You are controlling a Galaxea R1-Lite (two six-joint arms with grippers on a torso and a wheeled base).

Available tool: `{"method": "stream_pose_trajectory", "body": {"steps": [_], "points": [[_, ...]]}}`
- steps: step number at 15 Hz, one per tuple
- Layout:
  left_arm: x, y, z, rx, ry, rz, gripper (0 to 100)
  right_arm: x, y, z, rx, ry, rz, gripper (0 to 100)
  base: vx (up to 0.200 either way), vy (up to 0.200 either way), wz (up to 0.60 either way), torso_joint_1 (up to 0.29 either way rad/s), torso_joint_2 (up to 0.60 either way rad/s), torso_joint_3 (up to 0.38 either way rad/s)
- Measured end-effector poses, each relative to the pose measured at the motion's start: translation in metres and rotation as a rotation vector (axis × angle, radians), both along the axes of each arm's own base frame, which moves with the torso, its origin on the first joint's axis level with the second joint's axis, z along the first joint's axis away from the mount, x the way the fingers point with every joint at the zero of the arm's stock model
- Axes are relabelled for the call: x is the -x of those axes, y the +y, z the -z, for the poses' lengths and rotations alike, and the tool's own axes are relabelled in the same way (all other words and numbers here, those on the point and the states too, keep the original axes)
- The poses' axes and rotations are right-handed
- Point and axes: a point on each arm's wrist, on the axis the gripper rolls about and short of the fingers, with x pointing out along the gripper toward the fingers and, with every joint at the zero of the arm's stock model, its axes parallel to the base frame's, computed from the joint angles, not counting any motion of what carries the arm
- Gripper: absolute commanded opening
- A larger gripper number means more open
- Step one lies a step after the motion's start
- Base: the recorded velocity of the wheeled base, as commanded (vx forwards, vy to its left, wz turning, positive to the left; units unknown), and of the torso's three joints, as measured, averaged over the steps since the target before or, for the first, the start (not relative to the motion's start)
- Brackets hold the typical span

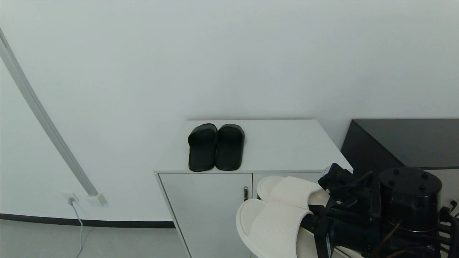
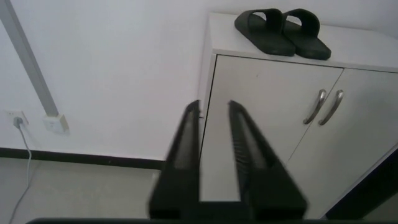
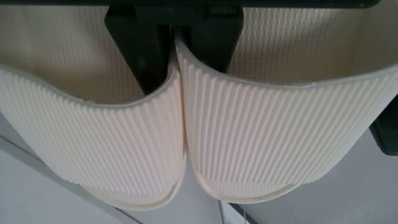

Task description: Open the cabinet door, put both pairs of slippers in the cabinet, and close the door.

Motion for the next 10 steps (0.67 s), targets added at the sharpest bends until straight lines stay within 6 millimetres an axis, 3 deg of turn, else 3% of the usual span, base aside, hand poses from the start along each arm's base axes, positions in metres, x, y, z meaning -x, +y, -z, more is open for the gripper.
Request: {"method": "stream_pose_trajectory", "body": {"steps": [10], "points": [[0.0, 0.0, 0.0, 0.0, 0.0, -0.002, 100, 0.0011, -0.0005, 0.0021, -0.01, -0.011, -0.001, 0, 0.0, 0.0, 0.0, -0.22, 0.53, 0.307]]}}
